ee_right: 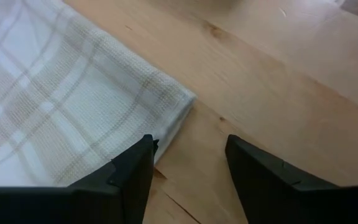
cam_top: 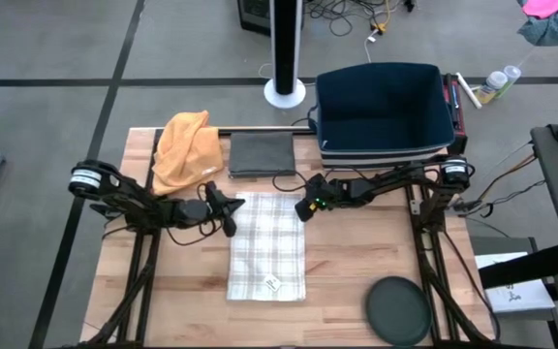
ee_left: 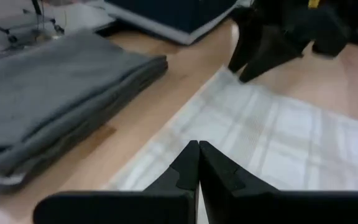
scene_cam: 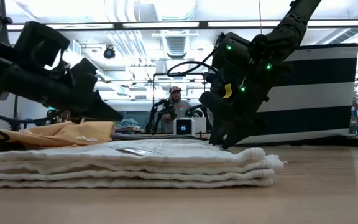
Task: Fold kitchen towel into neat rectangle
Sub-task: Fold the white patterned towel
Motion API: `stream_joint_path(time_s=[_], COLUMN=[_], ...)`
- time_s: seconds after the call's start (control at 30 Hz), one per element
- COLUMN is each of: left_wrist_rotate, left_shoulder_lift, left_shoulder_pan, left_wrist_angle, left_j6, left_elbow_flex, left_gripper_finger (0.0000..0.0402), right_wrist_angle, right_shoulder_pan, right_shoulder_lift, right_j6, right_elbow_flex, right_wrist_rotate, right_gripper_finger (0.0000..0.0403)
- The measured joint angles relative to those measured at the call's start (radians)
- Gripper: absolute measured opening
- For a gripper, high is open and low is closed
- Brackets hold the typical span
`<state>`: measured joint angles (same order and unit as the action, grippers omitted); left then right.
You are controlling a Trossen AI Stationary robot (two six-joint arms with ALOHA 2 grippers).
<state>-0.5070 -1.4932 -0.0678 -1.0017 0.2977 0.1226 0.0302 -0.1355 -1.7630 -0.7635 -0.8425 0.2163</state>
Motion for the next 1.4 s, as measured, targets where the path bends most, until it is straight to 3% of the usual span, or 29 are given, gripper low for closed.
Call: stream_joint_path(time_s=[0.27, 0.57, 0.93, 1.23, 1.4], left_wrist_rotate=[0.000, 0.000, 0.008, 0.302, 0.333], left_shoulder_lift=[-0.004, -0.004, -0.004, 0.007, 0.038], left_shoulder_pan=[-0.001, -0.001, -0.001, -0.001, 0.007], left_wrist_angle=[0.069, 0.078, 0.079, 0.076, 0.150], left_j6=[0.010, 0.007, 0.001, -0.081, -0.080], left_elbow_flex=[-0.002, -0.002, -0.002, -0.003, -0.003], left_gripper_finger=[0.0000, 0.0000, 0.0000, 0.0000, 0.0003], right_wrist_angle=[-0.053, -0.132, -0.238, -0.228, -0.225], right_shoulder_pan=[-0.028, -0.041, -0.043, -0.042, -0.042], right_shoulder_lift=[0.000, -0.038, -0.094, -0.095, -0.096], right_j6=[-0.016, -0.071, -0.064, 0.070, 0.152], right_elbow_flex=[0.002, 0.001, -0.002, -0.003, -0.003], right_wrist_rotate=[-0.040, 0.011, -0.052, -0.109, -0.114], right_gripper_finger=[0.0248, 0.0275, 0.0226, 0.0168, 0.0135])
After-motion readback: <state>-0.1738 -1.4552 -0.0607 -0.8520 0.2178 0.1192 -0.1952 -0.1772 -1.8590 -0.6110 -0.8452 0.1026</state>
